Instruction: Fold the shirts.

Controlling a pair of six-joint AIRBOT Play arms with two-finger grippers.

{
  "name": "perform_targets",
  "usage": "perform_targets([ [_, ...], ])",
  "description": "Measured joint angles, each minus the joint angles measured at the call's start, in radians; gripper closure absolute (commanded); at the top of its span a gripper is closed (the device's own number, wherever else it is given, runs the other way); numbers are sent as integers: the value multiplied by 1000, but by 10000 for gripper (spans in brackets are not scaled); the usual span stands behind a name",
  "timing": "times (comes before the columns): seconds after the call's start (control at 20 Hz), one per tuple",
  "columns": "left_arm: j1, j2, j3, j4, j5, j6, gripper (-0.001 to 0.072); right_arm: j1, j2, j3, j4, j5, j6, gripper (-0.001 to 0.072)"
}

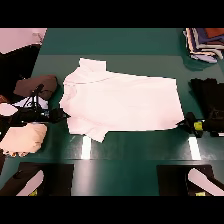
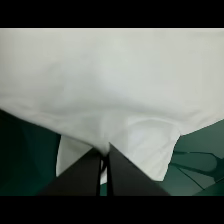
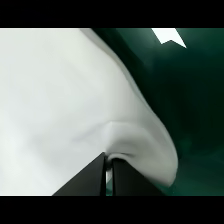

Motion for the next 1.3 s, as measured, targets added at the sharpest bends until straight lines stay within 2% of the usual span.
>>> perform_targets([
  [0.15, 0, 1, 69, 10, -17, -1, 684, 61, 40, 13, -8, -65, -12, 700],
  [0.3, 1, 1, 251, 25, -62, -10, 684, 92, 137, 125, 10, -39, -36, 699],
  [0.6, 1, 2, 897, 34, -180, -40, 684, 107, 344, 591, 17, 55, -55, 700],
  [0.85, 1, 8, 1405, 37, -193, -93, 684, 107, 407, 1009, -29, 134, -58, 700],
  [1.1, 1, 34, 1575, 37, -91, -122, 684, 108, 325, 1392, -153, 285, -37, 701],
  [1.3, 1, 10, 1515, 45, -78, -129, 684, 108, 202, 1521, -213, 395, -18, 701],
])
